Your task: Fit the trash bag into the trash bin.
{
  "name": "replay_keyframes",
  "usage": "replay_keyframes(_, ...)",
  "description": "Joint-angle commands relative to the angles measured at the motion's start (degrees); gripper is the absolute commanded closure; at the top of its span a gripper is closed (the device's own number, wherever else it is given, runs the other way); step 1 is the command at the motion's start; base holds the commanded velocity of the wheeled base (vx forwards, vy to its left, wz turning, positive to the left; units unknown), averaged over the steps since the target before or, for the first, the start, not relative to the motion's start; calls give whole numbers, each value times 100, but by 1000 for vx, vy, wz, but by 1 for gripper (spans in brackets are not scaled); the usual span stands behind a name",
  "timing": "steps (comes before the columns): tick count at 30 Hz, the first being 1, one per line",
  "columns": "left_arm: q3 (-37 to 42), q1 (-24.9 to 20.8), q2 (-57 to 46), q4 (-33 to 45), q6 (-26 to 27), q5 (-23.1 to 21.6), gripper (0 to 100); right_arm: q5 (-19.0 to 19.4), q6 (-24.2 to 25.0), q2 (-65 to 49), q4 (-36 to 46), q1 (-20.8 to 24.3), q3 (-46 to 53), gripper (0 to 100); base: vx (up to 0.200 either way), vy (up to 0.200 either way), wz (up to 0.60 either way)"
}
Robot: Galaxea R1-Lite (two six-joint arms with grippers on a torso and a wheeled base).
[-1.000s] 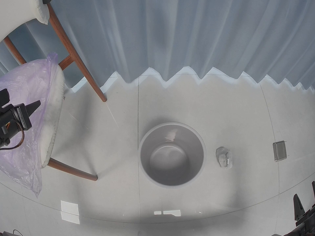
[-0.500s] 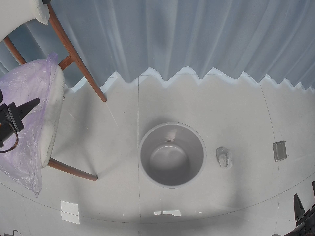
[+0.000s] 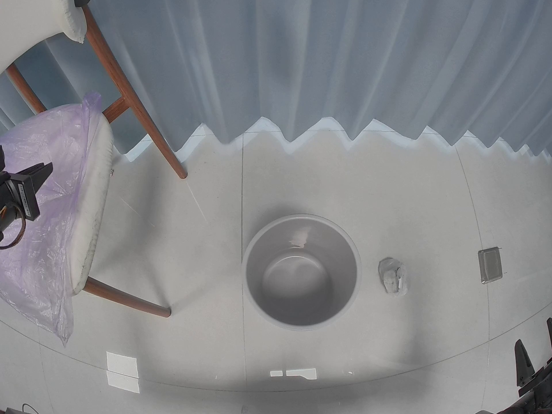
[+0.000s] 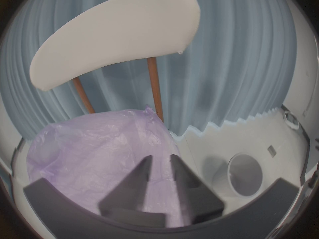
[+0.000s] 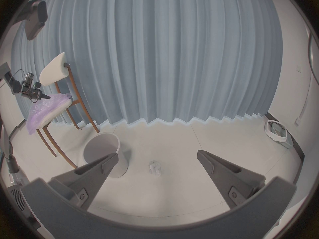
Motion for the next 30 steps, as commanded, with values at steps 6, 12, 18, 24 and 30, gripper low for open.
replay_keyframes(6, -17, -963, 529, 32, 650, 845, 0, 10, -14, -96, -1, 0, 101, 0, 0, 0, 0)
replay_keyframes(12, -26, -1253, 802, -3, 650, 1355, 0, 19, -31, -96, -1, 0, 101, 0, 0, 0, 0)
replay_keyframes(18, -8, -1007, 1030, -29, 781, 1452, 0, 19, -31, -96, -1, 0, 101, 0, 0, 0, 0)
replay_keyframes(24, -26, -726, 1241, -38, 790, 1399, 0, 19, -31, -96, -1, 0, 101, 0, 0, 0, 0)
replay_keyframes(30, 62, -497, 1408, -38, 764, 1188, 100, 10, -31, -88, 8, 0, 101, 0, 0, 0, 0)
